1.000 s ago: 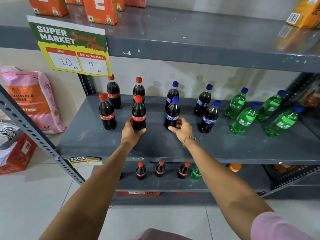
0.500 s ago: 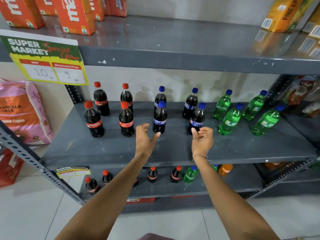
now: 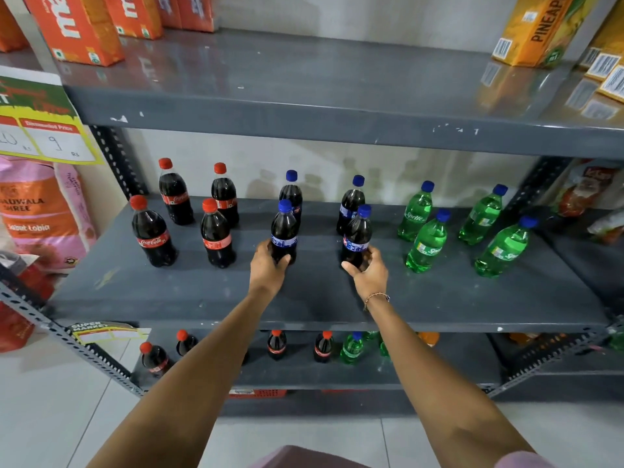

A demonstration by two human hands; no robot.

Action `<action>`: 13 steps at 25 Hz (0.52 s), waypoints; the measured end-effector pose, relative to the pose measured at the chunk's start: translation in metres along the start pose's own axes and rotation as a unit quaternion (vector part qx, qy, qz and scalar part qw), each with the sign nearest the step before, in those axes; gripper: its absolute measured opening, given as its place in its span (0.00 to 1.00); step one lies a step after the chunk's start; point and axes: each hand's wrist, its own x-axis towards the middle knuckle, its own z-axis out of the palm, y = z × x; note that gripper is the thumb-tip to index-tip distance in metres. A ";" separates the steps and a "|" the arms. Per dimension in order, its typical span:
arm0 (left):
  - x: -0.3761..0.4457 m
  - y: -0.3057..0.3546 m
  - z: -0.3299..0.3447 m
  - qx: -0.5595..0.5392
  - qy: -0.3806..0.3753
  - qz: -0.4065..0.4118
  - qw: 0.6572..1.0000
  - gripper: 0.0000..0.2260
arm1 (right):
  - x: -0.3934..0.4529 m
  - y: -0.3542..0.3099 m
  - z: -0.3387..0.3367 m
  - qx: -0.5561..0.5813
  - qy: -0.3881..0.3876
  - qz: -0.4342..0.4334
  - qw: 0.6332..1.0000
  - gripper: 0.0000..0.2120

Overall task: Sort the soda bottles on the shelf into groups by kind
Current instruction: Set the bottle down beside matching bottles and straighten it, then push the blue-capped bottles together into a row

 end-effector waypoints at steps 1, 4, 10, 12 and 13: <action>-0.003 -0.002 0.002 -0.015 0.018 -0.006 1.000 0.22 | 0.000 0.001 0.000 0.007 -0.010 -0.003 1.000 0.29; -0.024 -0.006 0.018 -0.067 0.111 -0.027 0.991 0.11 | 0.000 0.003 -0.009 0.027 -0.049 -0.003 0.998 0.31; -0.048 0.030 0.078 -0.071 -0.032 0.027 0.997 0.21 | -0.011 0.026 -0.077 -0.026 0.220 -0.113 0.969 0.10; -0.042 0.042 0.097 -0.032 -0.094 0.027 0.995 0.38 | 0.001 0.038 -0.101 -0.037 0.248 -0.094 0.964 0.19; -0.039 0.047 0.106 -0.003 -0.112 0.023 0.993 0.42 | 0.010 0.043 -0.110 -0.035 0.216 -0.071 0.973 0.25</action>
